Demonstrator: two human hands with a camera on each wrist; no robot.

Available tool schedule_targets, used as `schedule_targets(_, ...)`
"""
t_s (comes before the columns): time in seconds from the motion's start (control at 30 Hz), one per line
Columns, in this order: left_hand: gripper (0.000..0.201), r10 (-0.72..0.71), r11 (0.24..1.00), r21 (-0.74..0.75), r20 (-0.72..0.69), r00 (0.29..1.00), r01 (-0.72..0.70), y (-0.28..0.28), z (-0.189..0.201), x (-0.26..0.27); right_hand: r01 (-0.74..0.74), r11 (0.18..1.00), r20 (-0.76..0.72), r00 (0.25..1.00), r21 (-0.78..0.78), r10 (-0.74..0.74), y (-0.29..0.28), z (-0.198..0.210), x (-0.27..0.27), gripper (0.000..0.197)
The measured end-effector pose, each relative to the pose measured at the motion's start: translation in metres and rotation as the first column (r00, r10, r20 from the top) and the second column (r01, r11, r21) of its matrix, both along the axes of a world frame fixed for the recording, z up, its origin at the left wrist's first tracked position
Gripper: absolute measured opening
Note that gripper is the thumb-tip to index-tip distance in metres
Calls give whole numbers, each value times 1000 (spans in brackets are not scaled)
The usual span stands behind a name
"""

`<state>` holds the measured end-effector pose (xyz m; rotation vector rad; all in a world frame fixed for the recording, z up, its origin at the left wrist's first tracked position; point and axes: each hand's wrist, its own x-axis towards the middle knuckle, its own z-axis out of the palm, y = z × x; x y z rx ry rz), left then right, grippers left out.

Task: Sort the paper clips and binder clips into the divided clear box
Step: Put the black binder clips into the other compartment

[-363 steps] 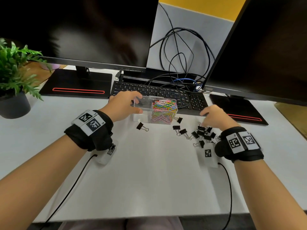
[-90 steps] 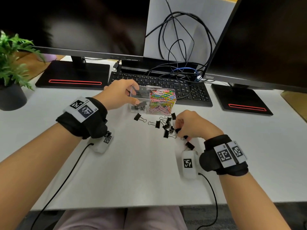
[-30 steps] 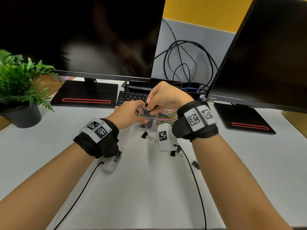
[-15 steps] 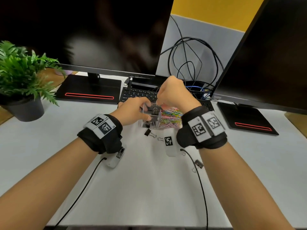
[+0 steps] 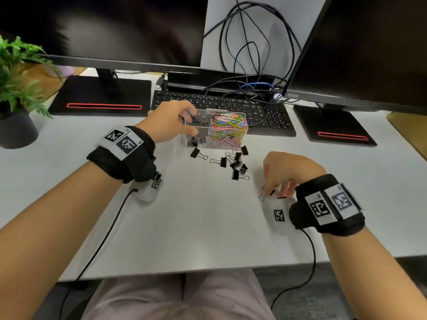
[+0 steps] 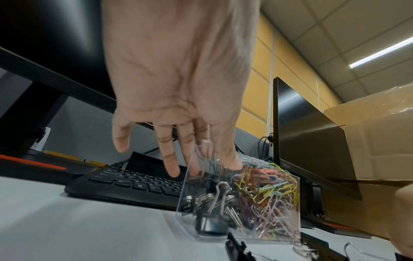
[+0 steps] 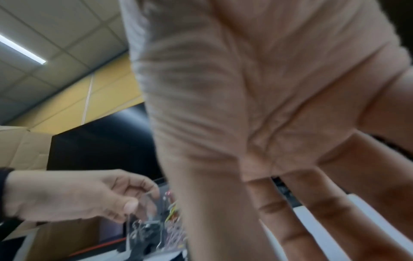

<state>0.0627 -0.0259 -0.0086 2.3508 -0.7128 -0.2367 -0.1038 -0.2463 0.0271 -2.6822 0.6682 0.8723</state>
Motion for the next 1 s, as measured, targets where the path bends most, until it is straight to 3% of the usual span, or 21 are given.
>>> schedule_targets(0.17,40,1,1000,-13,2,1000,-1,0,-2,2,-12,1000,143,990,2,12,-2,-17,9,21)
schedule_targets(0.43,40,6,1000,-14,-9,1000,-6,0,-2,1,1,999,310,951,44,-15,-3,-16,24,16)
schedule_targets(0.6,39,6,1000,-19,-11,1000,-6,0,-2,1,17,985,426,900,172,-90,5,-17,35,11)
schedule_targets(0.7,40,6,1000,-13,-8,1000,-6,-1,-2,0,-20,978,406,911,206,-67,13,-22,38,20)
schedule_targets(0.8,41,6,1000,-6,-4,1000,-6,-1,-2,0,-92,978,291,956,185,35,20,-22,37,56)
schedule_targets(0.87,41,9,1000,-4,-4,1000,-9,-1,-2,0,-153,979,227,967,137,119,25,-22,36,70)
schedule_targets(1.0,41,10,1000,-7,-2,1000,-10,-1,-1,0,-215,974,217,956,65,197,29,-23,37,53)
